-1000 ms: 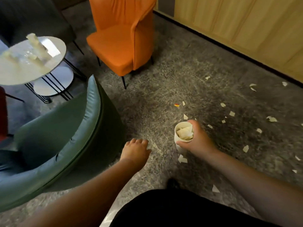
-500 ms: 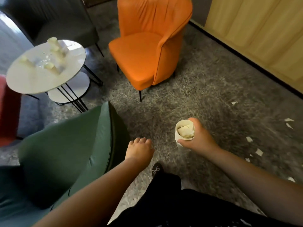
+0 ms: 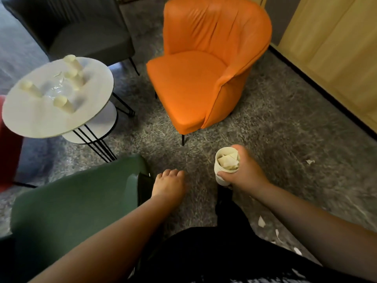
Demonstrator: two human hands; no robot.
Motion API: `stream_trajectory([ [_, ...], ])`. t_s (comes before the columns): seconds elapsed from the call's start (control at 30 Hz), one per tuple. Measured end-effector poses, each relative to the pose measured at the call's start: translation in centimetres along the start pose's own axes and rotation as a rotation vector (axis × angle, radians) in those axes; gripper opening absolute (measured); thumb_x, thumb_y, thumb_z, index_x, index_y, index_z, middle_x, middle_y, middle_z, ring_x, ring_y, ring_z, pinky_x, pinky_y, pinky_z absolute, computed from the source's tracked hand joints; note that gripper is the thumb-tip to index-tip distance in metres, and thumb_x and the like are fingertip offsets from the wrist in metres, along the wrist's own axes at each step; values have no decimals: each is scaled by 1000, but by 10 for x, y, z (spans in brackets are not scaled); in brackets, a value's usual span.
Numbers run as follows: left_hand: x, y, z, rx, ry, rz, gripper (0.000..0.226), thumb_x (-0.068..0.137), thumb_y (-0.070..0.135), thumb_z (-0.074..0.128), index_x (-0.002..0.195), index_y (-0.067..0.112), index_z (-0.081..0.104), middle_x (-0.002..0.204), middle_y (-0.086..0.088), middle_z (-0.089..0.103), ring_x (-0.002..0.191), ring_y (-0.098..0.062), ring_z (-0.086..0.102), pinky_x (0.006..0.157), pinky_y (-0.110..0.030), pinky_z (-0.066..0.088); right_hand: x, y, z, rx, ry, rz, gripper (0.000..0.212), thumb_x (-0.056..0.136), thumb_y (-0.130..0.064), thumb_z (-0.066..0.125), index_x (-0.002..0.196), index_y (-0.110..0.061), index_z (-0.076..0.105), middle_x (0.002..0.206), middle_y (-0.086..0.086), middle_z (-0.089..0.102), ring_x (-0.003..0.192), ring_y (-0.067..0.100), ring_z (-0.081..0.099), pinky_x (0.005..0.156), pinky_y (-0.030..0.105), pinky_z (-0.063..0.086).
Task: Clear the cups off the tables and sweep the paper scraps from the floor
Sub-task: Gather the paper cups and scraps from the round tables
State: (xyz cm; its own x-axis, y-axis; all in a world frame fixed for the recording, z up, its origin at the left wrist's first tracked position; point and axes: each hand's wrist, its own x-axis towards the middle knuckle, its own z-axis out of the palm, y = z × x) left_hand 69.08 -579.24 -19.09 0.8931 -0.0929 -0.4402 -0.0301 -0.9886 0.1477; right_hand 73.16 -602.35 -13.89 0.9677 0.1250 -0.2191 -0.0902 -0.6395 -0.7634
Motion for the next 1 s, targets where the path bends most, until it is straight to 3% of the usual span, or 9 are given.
stream_trajectory([
  [0.33, 129, -56, -69, -70, 52, -322, 39, 98, 42, 39, 130, 22, 49, 139, -3, 49, 131, -26, 40, 103, -41, 34, 209, -60, 4, 17, -215, -178, 74, 65, -19, 86, 126, -24, 44, 105, -7, 55, 92, 13, 54, 67, 19, 39],
  [0.53, 175, -84, -118, -149, 137, -488, 43, 98, 45, 41, 136, 24, 47, 141, 0, 48, 132, -25, 40, 104, -40, 35, 321, -103, 12, -122, -327, -297, 78, 62, -29, 86, 126, -29, 41, 105, -10, 53, 91, 13, 52, 70, 23, 39],
  [0.63, 178, -102, -128, -190, 159, -583, 44, 99, 45, 41, 137, 24, 46, 141, 0, 48, 133, -24, 39, 104, -40, 35, 356, -123, 31, -139, -360, -324, 77, 60, -30, 88, 121, -35, 40, 101, -14, 50, 88, 10, 50, 66, 19, 37],
  [0.73, 172, -126, -133, -179, 146, -663, 44, 99, 46, 41, 136, 23, 47, 141, -1, 48, 132, -24, 39, 103, -40, 36, 375, -141, 57, -134, -419, -343, 74, 59, -30, 88, 110, -43, 36, 96, -19, 49, 85, 8, 49, 55, 7, 32],
  [0.87, 168, -168, -139, -187, 132, -748, 41, 99, 46, 40, 132, 22, 47, 137, -2, 50, 129, -25, 41, 101, -41, 39, 396, -170, 97, -130, -518, -389, 71, 60, -29, 88, 111, -40, 39, 103, -13, 55, 89, 10, 54, 62, 15, 36],
  [1.0, 173, -218, -147, -208, 162, -773, 41, 99, 46, 39, 132, 22, 47, 132, -1, 52, 125, -25, 43, 98, -41, 41, 420, -215, 140, -140, -564, -438, 71, 61, -28, 87, 109, -43, 36, 103, -16, 53, 88, 7, 52, 60, 6, 34],
])
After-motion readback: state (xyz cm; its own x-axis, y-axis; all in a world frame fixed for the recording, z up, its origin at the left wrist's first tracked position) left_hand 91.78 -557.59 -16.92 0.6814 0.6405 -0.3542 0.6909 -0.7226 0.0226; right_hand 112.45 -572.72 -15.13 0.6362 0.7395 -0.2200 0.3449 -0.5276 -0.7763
